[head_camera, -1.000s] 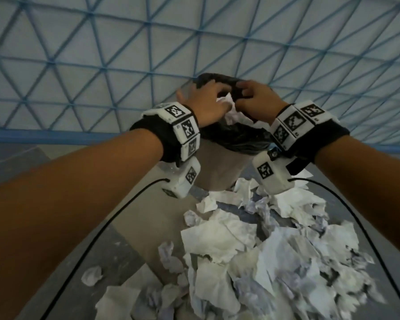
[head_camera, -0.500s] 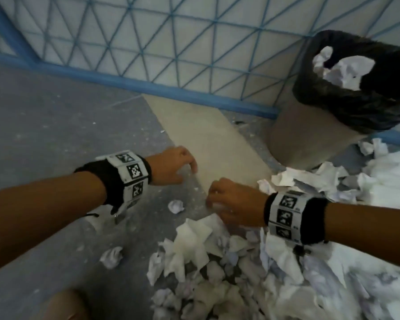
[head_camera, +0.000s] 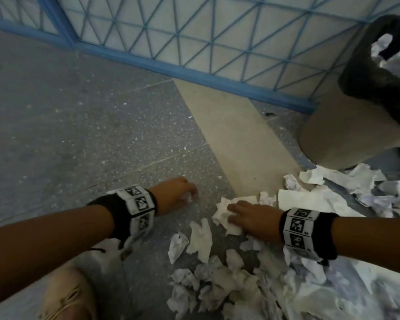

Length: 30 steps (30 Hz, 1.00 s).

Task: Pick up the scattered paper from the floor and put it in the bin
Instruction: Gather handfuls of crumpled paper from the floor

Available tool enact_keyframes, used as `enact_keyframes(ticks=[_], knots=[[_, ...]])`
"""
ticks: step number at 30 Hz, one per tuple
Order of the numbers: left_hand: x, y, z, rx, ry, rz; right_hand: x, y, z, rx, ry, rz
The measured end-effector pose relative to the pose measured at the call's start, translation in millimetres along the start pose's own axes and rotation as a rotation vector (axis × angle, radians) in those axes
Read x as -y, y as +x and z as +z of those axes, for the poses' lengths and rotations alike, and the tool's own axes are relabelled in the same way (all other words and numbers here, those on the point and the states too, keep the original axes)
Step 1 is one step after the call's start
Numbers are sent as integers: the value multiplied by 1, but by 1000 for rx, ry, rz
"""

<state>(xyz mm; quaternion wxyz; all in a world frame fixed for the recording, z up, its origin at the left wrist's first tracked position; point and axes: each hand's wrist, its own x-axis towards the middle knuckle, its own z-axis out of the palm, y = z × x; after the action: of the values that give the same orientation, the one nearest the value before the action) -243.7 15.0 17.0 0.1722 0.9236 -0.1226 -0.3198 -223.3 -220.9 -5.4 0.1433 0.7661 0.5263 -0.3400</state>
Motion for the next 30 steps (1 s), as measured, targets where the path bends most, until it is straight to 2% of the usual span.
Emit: enact_keyframes(ticks=[2, 7, 9, 13, 17, 19, 22, 25, 27, 30], knots=[[15, -21, -5, -23, 25, 41, -1, -3, 1, -8, 1, 28], [46, -72, 17, 251, 371, -12, 3, -3, 10, 46, 57, 114], [50, -74, 28, 280, 416, 5, 1, -2, 13, 64, 100, 111], [49, -63, 35, 185, 261, 55, -13, -3, 9, 5, 38, 36], [36, -58, 30, -11, 1, 82, -20, -5, 2, -163, 145, 83], [18, -57, 38, -20, -53, 101, -18, -5, 0, -197, 183, 116], [-3, -55, 58, -59, 52, 127, -11, -6, -2, -201, 178, 98], [-6, -59, 80, -46, 187, 142, -2, -6, 2, -143, 106, 64], [-4, -62, 86, 33, 269, 156, -1, -8, 7, -150, 79, 66], [2, -54, 96, 49, 407, 188, -1, -11, 14, -143, 86, 93]])
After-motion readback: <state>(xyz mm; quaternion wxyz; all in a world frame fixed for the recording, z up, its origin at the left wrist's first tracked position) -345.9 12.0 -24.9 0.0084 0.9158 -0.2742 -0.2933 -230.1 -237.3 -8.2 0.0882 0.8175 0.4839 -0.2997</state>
